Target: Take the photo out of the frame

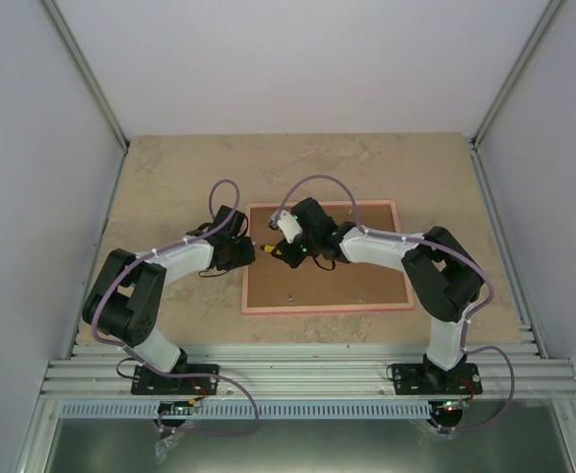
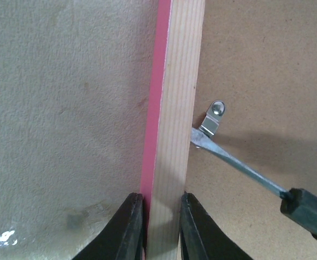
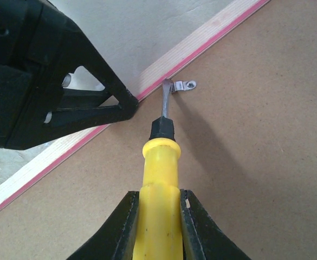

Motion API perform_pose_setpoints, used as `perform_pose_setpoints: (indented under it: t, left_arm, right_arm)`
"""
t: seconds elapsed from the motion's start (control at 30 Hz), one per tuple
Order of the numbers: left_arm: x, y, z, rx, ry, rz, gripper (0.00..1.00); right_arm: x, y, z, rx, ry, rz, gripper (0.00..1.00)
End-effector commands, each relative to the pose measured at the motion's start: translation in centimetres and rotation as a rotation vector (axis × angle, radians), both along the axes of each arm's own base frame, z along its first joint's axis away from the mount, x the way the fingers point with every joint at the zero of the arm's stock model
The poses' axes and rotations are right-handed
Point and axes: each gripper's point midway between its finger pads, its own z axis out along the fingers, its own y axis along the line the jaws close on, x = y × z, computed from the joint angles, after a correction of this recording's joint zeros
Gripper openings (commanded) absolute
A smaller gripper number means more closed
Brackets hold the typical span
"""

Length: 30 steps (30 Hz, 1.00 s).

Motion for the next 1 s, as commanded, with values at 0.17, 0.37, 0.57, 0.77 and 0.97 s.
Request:
perform_pose_setpoints:
  t: [0.17,0.37,0.57,0.77,0.97]
  left_arm:
    - [-0.7,0.6,-1.6,0.019,0.053,0.038,0.13]
    - [-0.8,0.7,-1.6,0.023,0.051,0.041,0.13]
    - [-0.9,0.8,-1.9,0.029,0.055,0.043,0.13]
    - [-1.0,1.0,-1.9,0.035,0.057,0.044,0.13]
    - [-0.9,1.0,-1.9,0.038,0.056,0.048,0.13]
  right_arm:
    - [-2.3,-1.4,-1.2,-0.107,0.086,0.018,0.00]
    - [-1.2,-2.3,-1.2,-0.145,0.053,-0.061,0.01]
    - [-0.3,-3.0,-0.7,-0.146,0.016,-0.125,0.00]
    - [0.1,-3.3,0.3,-0.113,-0.008,-0.159,0.00]
    - [0.0,-3.1,1.2,-0.069,-0.021,-0.152,0.00]
